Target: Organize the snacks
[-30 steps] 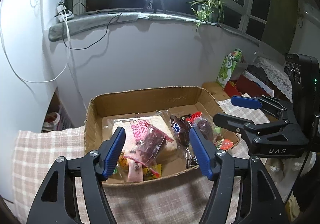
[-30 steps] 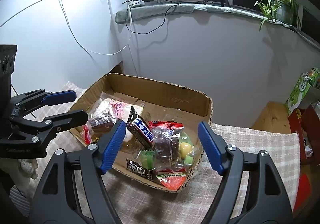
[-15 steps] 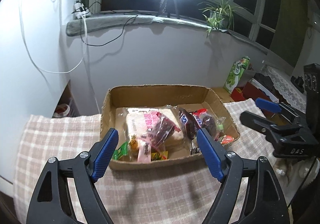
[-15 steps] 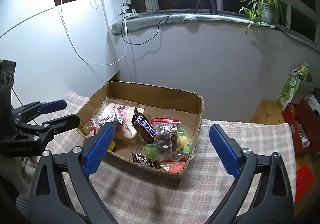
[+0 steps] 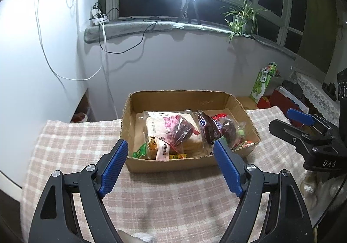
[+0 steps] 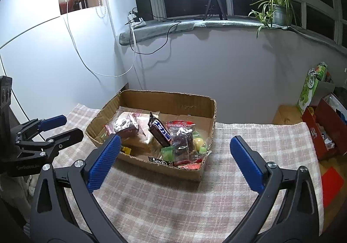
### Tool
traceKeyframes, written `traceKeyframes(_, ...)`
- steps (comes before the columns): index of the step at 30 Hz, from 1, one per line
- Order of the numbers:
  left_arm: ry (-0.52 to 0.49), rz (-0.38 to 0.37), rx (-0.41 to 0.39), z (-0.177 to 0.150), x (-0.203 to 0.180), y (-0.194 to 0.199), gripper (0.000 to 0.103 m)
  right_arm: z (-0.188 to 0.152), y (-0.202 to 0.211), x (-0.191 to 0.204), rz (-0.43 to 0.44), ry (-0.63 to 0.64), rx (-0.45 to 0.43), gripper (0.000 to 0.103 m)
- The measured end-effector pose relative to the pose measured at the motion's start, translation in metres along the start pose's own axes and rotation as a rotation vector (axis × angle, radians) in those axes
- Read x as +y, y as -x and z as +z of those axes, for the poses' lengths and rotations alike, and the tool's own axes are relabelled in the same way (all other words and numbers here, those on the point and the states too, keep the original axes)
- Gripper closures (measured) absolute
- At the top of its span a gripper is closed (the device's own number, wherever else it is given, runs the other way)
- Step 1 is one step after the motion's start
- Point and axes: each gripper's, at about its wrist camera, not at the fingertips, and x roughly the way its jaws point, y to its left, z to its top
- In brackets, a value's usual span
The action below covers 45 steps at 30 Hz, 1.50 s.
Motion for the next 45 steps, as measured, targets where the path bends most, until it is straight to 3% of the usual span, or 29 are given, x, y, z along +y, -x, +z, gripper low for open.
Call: traceKeyframes(45,0.007,0.001,-0.008,-0.001,-0.002,0.011,0.022,-0.002,0.001,0.005,0.001,0.021,0.006,0.000)
